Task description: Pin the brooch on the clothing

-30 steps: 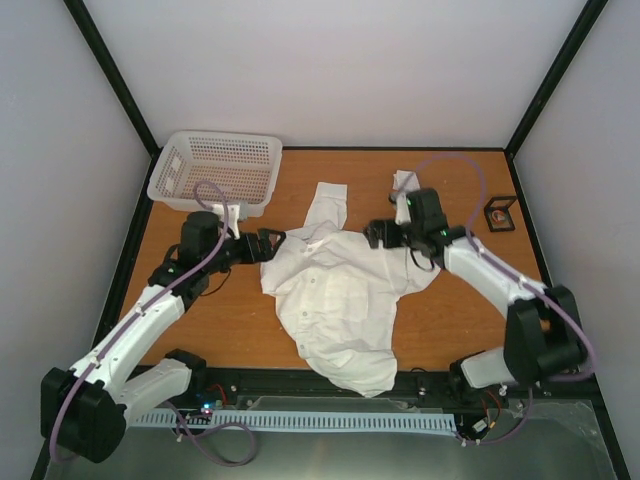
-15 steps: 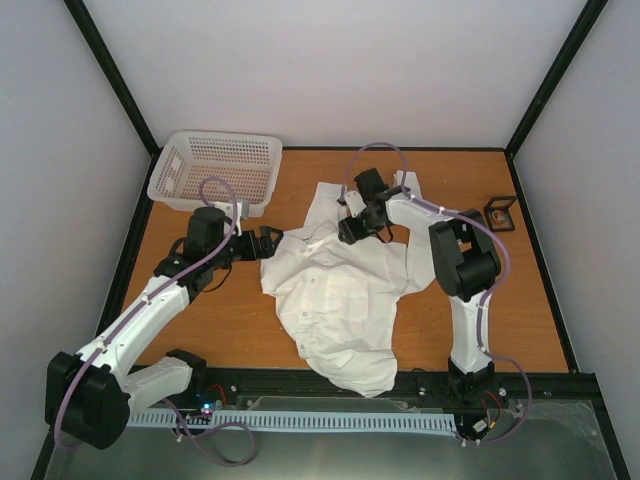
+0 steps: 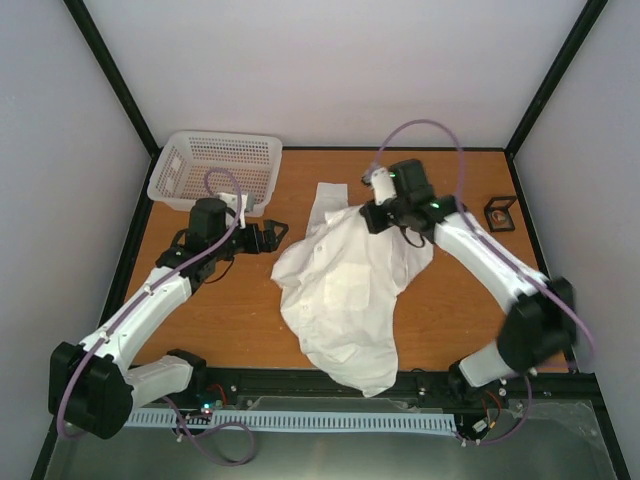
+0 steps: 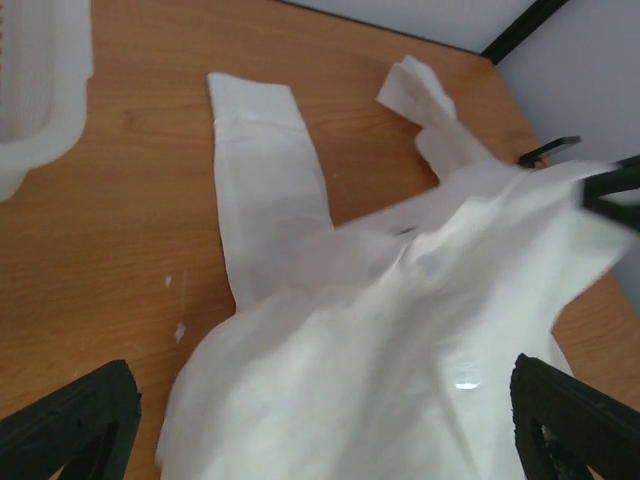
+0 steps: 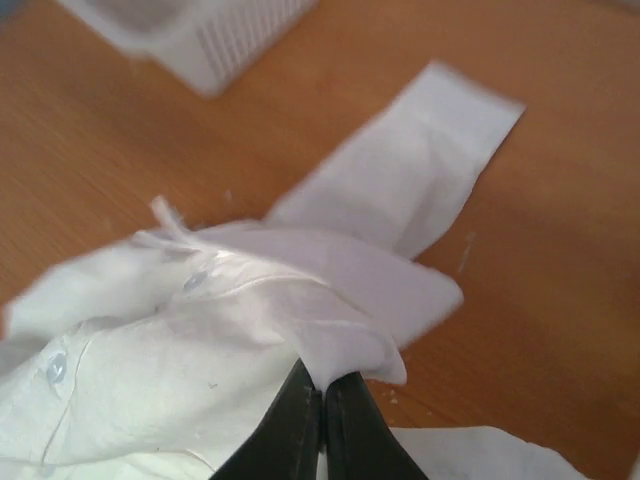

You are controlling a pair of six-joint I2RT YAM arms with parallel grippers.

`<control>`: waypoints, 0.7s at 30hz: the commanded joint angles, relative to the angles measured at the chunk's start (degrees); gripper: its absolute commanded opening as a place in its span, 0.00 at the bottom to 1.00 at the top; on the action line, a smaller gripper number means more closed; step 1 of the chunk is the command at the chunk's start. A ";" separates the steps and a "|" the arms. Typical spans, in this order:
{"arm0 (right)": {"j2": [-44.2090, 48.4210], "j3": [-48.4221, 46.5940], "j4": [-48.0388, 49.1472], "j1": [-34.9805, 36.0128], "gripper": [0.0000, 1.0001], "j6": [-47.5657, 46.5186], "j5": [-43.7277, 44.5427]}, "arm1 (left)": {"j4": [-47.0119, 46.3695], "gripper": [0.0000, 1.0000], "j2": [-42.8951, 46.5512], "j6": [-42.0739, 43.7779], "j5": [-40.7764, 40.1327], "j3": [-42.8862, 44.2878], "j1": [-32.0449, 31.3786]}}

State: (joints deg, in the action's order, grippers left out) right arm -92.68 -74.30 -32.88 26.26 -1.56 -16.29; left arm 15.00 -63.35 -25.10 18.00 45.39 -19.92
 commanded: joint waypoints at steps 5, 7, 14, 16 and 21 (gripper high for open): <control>31.37 24.14 6.85 0.11 0.03 19.33 22.86 | -9.05 1.00 -1.69 2.34 14.12 5.03 0.24; 38.10 33.00 6.25 -0.02 0.04 31.75 26.58 | -10.32 1.00 -3.56 1.92 16.80 5.60 0.24; 57.53 58.79 17.34 -0.16 0.03 57.01 8.70 | -7.42 1.00 -17.50 5.11 26.62 15.48 -1.70; 59.85 57.67 10.60 -0.24 0.03 53.69 15.42 | -3.99 1.00 -23.40 8.04 25.48 20.35 -3.58; 60.19 52.79 2.42 -0.33 0.03 48.09 22.79 | 0.73 1.00 -38.65 13.51 19.25 31.47 -6.75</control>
State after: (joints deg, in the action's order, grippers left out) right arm -33.23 -17.32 -26.85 25.98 47.24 0.54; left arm 10.33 -93.21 -18.17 39.79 69.28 -24.18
